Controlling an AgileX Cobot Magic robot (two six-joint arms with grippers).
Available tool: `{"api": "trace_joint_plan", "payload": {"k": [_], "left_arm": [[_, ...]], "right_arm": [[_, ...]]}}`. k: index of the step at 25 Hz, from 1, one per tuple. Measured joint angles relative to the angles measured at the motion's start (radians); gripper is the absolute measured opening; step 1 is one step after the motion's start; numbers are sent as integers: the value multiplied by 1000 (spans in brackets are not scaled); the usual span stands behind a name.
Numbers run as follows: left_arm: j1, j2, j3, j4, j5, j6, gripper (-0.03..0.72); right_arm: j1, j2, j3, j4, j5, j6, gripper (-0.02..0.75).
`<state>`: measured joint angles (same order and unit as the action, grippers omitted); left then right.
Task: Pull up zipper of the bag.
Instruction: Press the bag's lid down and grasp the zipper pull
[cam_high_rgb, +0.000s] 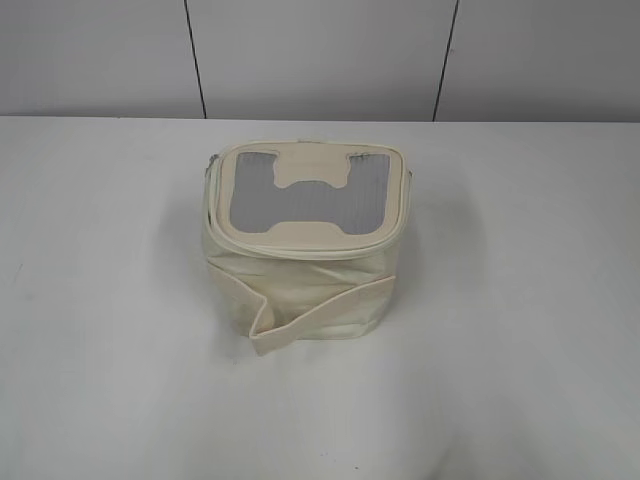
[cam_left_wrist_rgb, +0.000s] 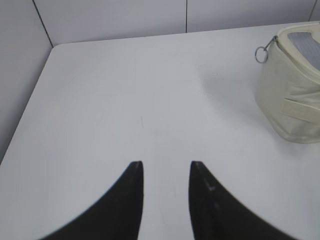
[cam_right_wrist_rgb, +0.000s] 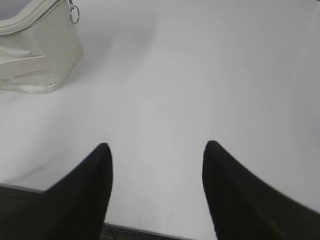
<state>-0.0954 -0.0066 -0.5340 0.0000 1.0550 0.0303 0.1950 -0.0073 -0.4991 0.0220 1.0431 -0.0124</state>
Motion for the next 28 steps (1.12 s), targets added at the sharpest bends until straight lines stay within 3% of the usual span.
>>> {"api": "trace_joint_plan", "payload": {"k": [28], "left_arm": [[0,0,0,0,0,0,239]], "right_arm": [[0,0,0,1,0,0,454]]}}
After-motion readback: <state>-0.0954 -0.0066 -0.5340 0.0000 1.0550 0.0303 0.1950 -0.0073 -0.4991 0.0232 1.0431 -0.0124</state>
